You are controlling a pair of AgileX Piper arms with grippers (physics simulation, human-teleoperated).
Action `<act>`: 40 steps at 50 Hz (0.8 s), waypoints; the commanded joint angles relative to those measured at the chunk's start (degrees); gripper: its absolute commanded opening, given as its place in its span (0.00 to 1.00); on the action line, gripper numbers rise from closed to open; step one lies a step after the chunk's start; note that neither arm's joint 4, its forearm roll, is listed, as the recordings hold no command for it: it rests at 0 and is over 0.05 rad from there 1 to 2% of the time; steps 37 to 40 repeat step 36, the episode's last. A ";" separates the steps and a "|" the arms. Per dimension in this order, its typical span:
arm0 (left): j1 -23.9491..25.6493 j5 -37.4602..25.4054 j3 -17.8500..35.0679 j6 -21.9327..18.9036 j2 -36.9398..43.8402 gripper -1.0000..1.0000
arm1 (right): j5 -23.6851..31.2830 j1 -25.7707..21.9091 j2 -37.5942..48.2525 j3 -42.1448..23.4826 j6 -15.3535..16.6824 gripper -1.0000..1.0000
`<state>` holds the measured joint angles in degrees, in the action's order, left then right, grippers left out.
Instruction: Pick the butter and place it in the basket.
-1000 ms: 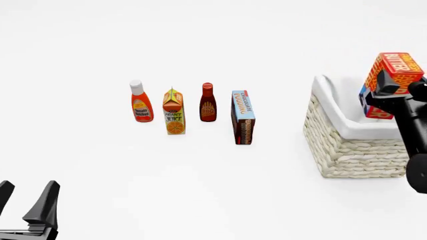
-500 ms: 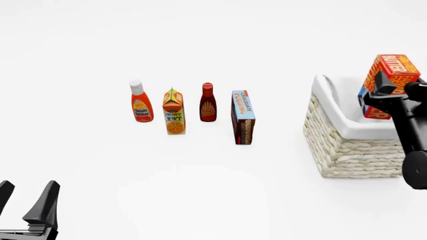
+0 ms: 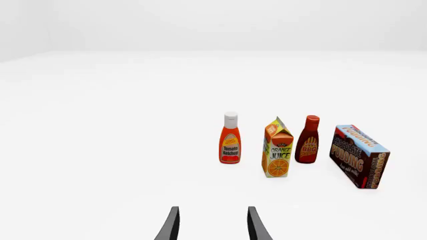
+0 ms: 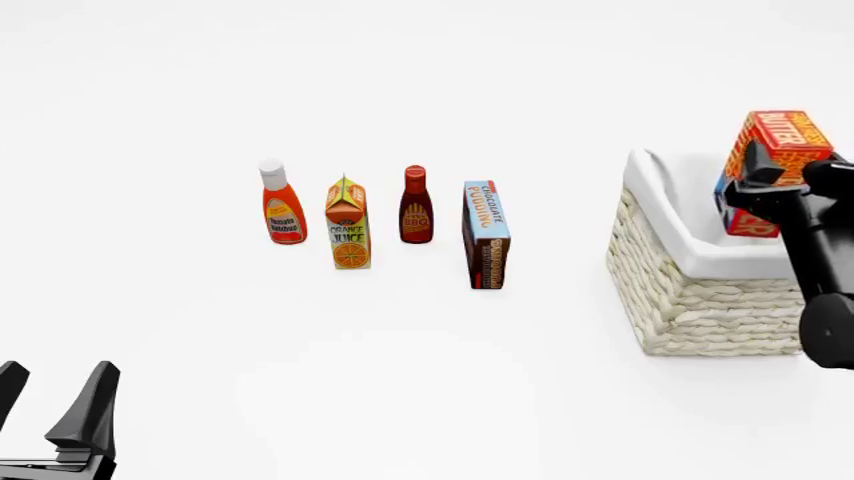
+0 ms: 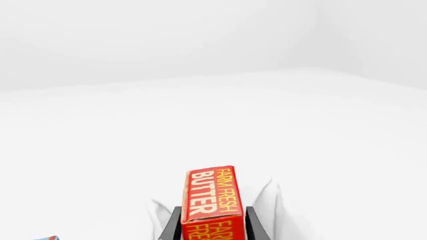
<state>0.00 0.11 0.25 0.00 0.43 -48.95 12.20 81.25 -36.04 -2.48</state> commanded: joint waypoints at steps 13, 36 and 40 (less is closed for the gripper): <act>0.00 0.00 0.00 0.00 0.00 1.00 | 2.02 -1.53 -4.20 0.00 -1.79 1.00; 0.00 0.00 0.00 0.00 0.00 1.00 | 3.06 -23.30 3.99 -17.68 17.25 1.00; 0.00 0.00 0.00 0.00 0.00 1.00 | 3.06 -23.30 3.99 -17.68 17.25 1.00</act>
